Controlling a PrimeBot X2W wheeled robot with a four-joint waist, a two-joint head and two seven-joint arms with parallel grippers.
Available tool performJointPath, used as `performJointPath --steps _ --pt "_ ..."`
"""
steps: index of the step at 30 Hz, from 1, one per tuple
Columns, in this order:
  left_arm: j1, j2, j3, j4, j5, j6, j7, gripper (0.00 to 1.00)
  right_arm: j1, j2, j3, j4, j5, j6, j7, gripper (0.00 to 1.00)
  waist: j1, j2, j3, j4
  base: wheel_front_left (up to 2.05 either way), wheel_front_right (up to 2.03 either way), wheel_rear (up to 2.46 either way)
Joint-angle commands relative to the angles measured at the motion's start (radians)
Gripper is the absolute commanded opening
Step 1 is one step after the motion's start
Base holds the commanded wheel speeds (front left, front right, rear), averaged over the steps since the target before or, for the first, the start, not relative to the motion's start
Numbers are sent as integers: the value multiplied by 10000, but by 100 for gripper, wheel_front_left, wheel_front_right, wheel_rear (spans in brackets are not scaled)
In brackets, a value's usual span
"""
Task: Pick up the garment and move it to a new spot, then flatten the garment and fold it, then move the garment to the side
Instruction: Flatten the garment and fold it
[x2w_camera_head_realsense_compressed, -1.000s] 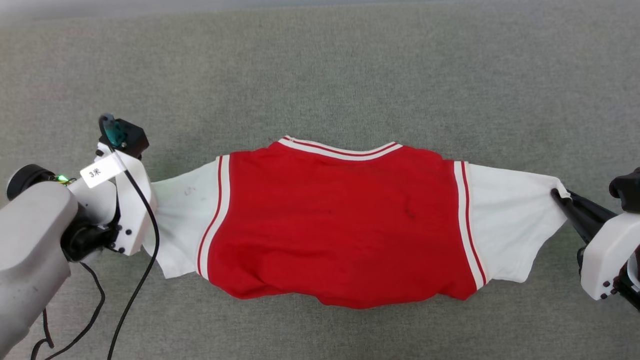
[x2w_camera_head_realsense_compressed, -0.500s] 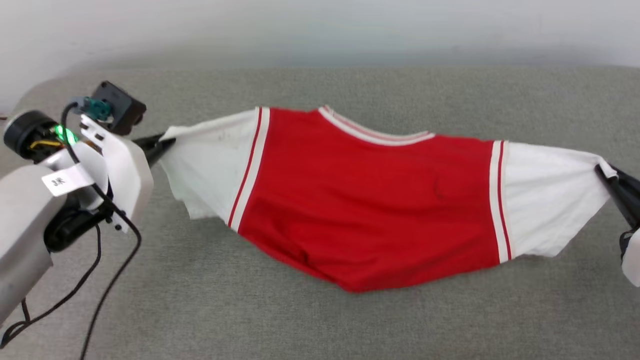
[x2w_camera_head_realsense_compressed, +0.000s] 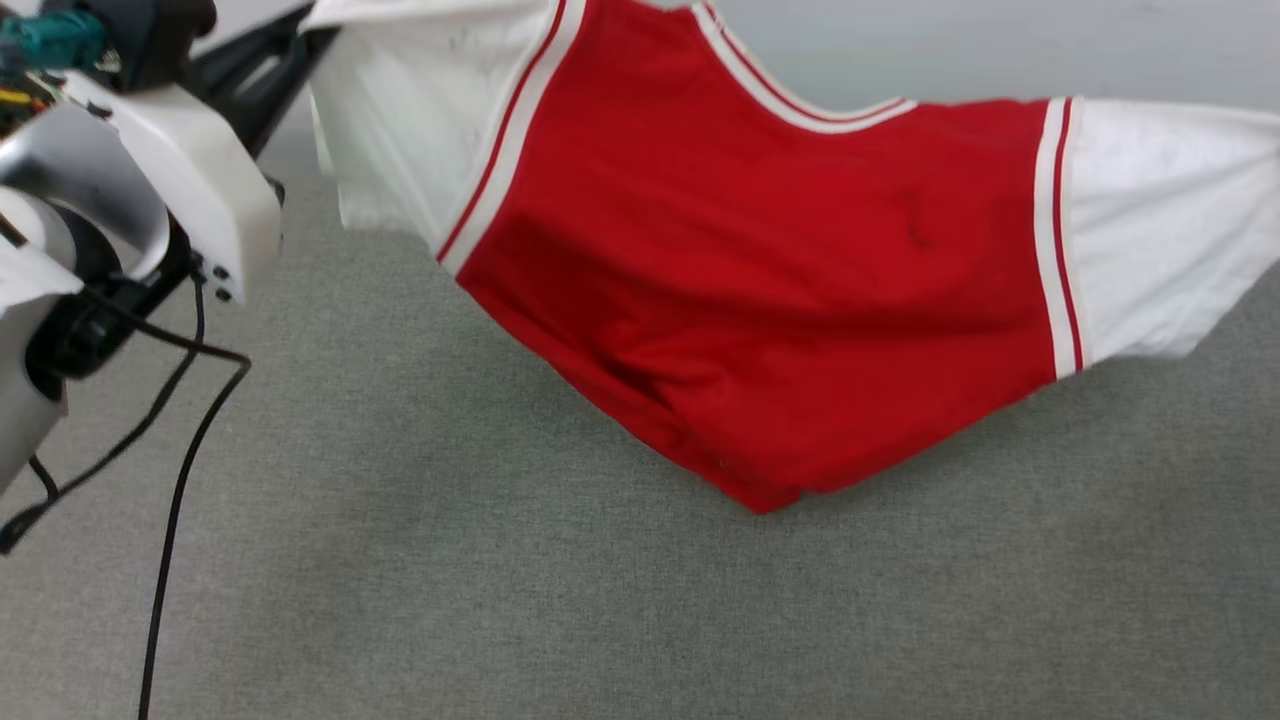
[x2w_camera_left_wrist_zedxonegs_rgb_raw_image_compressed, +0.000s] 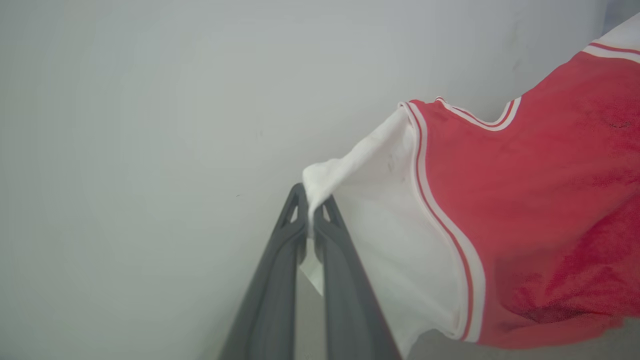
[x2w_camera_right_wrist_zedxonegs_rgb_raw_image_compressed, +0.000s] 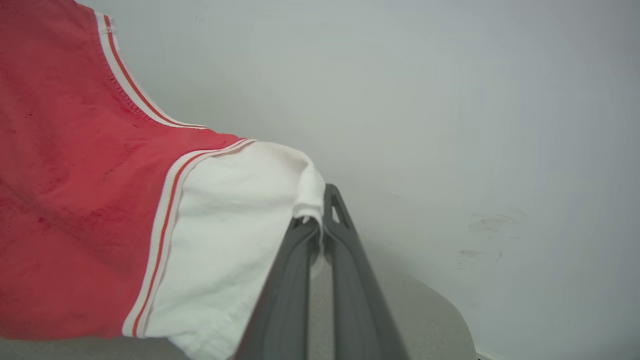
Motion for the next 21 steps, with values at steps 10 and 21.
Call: performJointPath --steps 10,21 --pt "-2255 -948 718 683 814 420 -640 0 -3735 67 1215 355 -181 -16 444 0 0 -1 1502 15 0 0 0" --pt "-5755 -2050 1386 2747 1760 154 -1596 0 -9046 769 2682 2943 -892 -16 -388 0 0 -1 3272 -331 0 0 0"
